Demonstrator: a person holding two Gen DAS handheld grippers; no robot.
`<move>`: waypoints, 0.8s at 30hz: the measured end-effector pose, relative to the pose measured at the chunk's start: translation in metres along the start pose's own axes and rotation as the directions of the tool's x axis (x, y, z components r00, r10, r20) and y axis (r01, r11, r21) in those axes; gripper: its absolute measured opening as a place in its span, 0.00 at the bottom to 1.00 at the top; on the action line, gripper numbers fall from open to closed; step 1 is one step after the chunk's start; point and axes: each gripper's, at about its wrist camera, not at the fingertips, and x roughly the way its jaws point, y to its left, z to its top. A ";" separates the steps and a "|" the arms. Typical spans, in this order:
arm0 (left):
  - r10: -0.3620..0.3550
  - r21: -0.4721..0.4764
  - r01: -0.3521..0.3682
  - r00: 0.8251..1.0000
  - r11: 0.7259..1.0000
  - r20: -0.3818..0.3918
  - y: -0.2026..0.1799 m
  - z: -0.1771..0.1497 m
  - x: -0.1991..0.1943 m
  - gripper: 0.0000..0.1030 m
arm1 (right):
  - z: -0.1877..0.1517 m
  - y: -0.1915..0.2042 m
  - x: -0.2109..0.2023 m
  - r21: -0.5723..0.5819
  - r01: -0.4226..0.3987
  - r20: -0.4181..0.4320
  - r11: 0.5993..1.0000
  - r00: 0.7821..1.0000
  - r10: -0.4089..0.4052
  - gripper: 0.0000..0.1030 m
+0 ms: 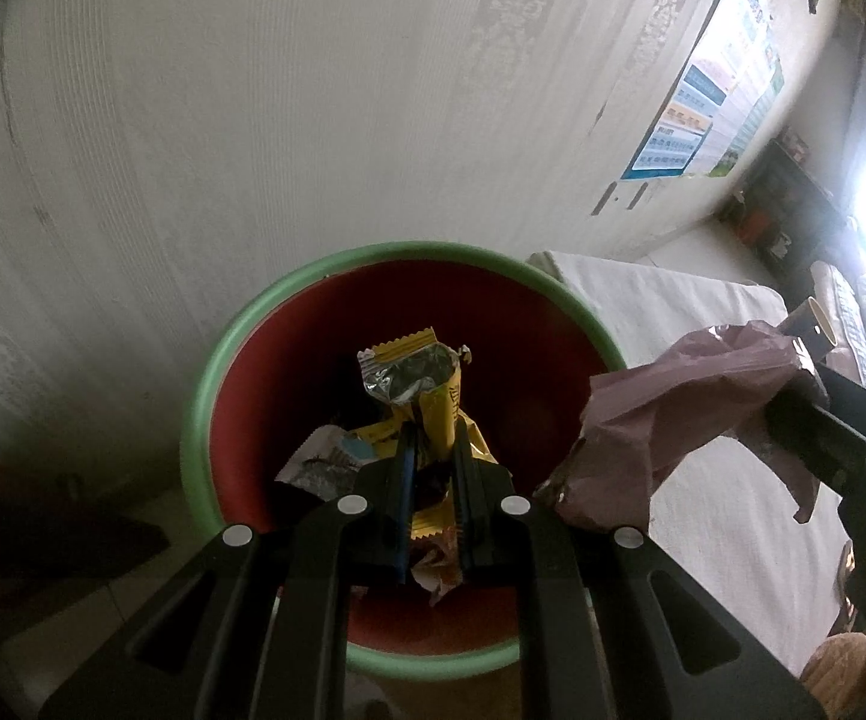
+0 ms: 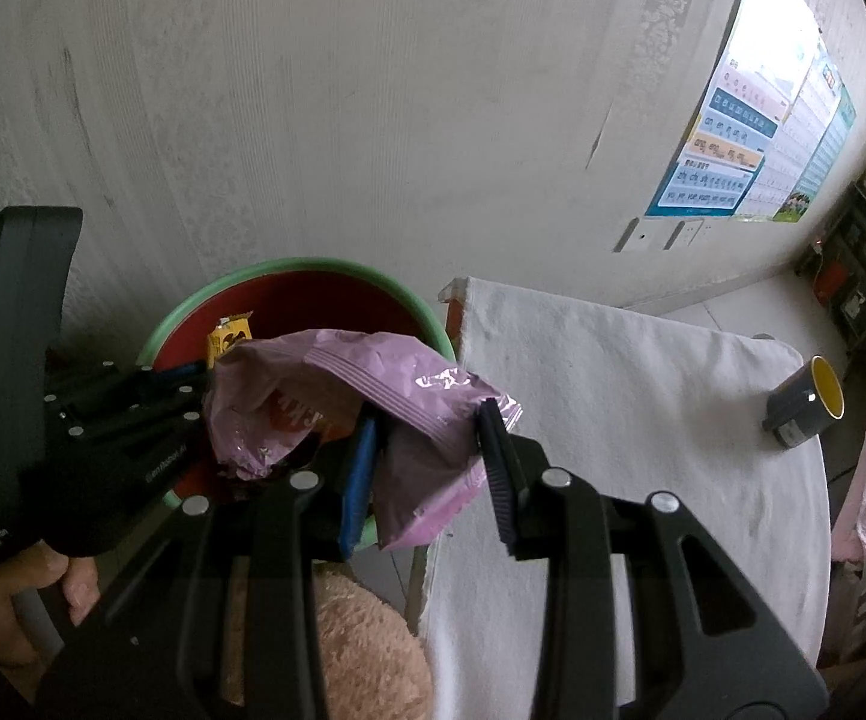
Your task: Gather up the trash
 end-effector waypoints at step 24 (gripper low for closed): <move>-0.025 0.053 0.013 0.973 0.998 0.228 -0.059 0.002 -0.067 0.91 | -0.037 -0.088 -0.069 0.275 -0.122 0.214 0.954 0.975 0.062 0.79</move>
